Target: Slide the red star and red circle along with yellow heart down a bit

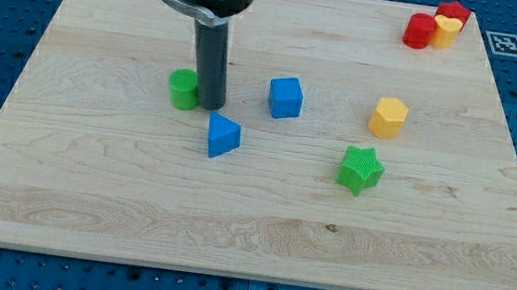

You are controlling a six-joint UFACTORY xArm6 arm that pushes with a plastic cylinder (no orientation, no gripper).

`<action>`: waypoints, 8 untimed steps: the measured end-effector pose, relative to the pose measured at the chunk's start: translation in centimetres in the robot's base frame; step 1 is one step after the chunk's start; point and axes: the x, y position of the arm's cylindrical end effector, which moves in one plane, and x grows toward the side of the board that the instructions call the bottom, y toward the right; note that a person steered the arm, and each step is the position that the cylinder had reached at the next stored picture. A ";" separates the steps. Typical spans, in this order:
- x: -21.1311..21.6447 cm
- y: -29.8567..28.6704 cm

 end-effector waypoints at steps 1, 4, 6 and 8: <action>-0.3 -0.4; -9.9 6.4; -9.0 19.0; -9.5 34.3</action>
